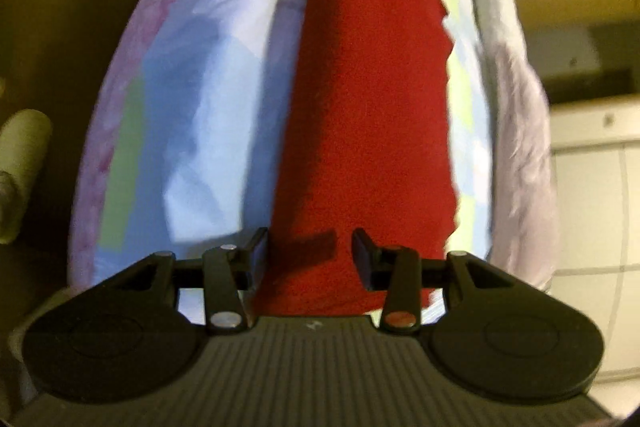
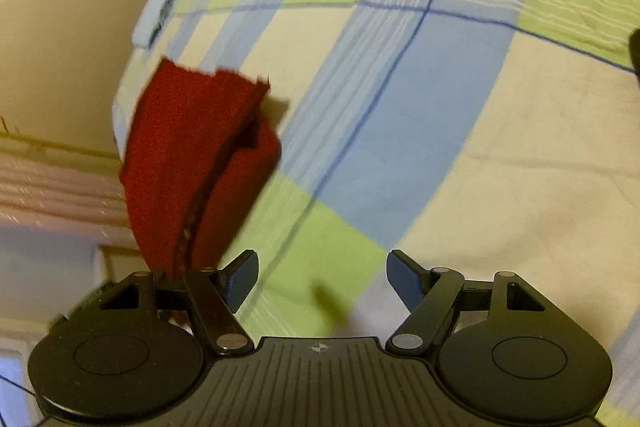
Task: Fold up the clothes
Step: 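Grasp the folded sweater edge with the right gripper while the left grasps beside it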
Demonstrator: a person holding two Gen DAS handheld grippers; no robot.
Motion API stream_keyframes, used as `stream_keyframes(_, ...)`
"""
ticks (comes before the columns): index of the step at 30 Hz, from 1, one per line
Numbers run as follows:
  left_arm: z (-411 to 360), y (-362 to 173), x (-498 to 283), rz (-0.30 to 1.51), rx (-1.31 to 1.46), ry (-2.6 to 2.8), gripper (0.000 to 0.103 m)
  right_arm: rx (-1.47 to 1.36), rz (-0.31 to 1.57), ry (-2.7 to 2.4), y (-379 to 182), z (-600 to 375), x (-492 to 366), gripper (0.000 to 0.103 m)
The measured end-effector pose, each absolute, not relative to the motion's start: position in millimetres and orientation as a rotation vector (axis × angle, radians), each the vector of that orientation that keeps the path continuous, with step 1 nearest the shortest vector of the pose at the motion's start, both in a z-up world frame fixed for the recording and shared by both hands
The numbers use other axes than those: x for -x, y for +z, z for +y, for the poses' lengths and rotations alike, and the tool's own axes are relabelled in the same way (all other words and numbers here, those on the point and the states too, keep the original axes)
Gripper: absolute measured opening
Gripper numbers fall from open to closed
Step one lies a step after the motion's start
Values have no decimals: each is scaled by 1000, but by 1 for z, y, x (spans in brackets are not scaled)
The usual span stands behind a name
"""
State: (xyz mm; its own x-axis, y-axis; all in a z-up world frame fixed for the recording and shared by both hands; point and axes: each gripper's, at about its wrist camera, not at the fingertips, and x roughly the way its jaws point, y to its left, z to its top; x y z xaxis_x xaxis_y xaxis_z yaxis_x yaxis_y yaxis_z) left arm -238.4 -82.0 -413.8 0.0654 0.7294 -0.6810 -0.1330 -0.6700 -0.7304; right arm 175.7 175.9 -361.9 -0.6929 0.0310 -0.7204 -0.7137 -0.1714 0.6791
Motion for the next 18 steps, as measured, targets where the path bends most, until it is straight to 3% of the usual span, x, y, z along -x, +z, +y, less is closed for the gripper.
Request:
stream_keyframes(6, -87, -414, 245, -603, 1692, 1705, 38, 871, 1702, 2061, -383, 257, -133, 75)
stream_keyframes(14, -85, -416, 240, -548, 1643, 1716, 38, 1291, 1721, 2305, -412, 374, -15, 75)
stream_keyframes(18, -86, -420, 239, -547, 1615, 1691, 37, 1508, 1752, 2388, -426, 384, 30, 75)
